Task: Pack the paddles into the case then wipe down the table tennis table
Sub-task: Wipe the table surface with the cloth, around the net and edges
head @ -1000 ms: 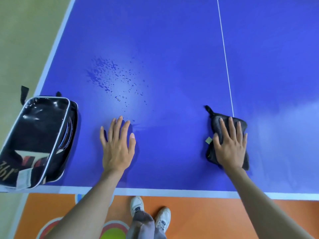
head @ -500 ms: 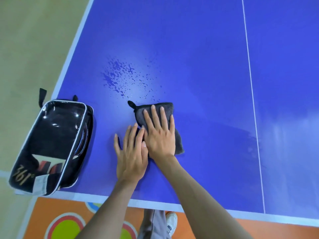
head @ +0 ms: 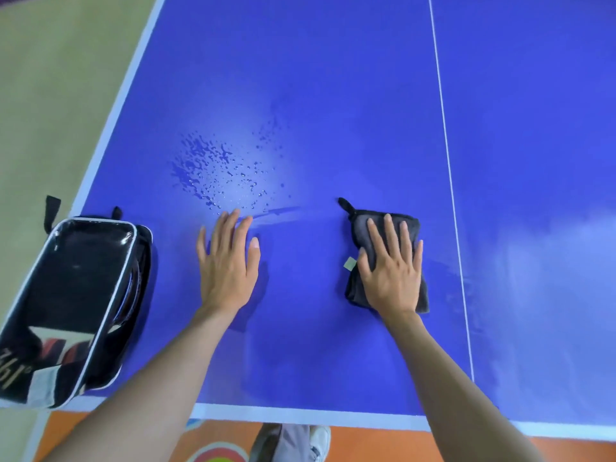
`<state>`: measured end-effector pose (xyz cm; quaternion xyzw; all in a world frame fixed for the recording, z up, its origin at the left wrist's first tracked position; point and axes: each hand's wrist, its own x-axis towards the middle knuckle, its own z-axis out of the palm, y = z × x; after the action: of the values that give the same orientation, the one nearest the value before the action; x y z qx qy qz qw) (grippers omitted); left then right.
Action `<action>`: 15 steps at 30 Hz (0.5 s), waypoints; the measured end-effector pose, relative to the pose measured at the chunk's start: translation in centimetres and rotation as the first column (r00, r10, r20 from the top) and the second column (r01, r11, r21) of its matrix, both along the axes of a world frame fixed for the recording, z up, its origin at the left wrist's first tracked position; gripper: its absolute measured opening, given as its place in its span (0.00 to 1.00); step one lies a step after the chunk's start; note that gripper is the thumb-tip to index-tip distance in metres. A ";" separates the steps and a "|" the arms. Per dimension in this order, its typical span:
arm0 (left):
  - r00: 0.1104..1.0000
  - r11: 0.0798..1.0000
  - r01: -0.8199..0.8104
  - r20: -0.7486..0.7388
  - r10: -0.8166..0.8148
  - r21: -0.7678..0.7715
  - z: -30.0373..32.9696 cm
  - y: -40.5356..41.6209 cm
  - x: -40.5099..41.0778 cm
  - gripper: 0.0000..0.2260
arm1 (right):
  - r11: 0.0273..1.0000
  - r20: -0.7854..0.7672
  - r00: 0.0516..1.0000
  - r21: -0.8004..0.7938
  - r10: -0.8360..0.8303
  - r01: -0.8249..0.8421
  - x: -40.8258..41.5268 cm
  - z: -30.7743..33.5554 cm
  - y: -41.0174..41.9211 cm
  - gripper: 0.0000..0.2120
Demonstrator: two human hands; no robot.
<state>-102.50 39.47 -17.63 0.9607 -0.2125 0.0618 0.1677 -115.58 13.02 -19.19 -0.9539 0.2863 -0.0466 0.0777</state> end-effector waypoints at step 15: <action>0.991 0.985 0.129 0.004 -0.130 0.117 -0.6 -5.2 8.1 0.22 | 0.980 -0.053 0.978 -0.007 -0.199 0.199 -3.1 0.3 -9.5 0.29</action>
<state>-94.38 34.28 -18.21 0.9526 -0.2787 0.0437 0.1140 -118.69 3.52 -18.86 -0.9213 0.3823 -0.0290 0.0640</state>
